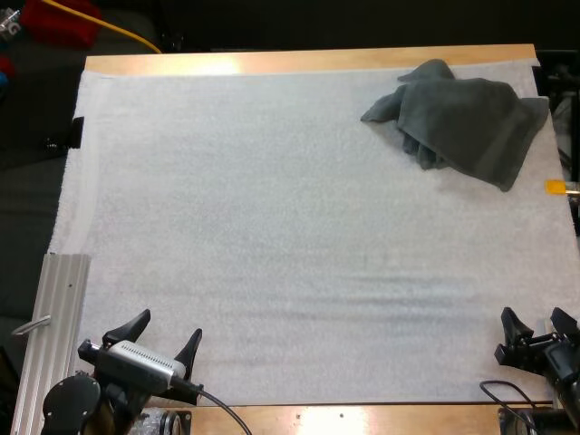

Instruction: Pick towel from pile, fold and stack

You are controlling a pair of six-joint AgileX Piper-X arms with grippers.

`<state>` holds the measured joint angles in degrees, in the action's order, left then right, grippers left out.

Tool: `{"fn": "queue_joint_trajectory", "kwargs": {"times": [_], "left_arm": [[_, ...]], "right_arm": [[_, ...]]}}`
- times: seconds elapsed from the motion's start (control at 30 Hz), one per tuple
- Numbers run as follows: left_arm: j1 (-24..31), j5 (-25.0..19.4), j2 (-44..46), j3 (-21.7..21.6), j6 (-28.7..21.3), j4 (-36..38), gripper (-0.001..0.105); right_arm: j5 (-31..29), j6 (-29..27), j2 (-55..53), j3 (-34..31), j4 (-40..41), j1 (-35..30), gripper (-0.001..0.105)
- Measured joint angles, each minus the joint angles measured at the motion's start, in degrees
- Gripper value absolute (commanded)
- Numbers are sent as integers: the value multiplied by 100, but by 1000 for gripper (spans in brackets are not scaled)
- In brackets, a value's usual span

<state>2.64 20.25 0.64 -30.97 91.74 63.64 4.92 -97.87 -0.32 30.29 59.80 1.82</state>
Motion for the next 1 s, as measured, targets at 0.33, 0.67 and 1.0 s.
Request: {"fn": "queue_joint_trajectory", "kwargs": {"times": [0.33, 0.67, 1.0], "left_arm": [[0, 0, 0, 0, 0, 0, 70], [0, 157, 0, 0, 191, -135, 70], [0, 1215, 0, -99, 972, -256, 70]], "right_arm": [[0, 7, 0, 0, 0, 0, 70], [0, 142, 0, 18, -41, 0, 70], [122, 323, 310, 778, -42, 0, 70]]}}
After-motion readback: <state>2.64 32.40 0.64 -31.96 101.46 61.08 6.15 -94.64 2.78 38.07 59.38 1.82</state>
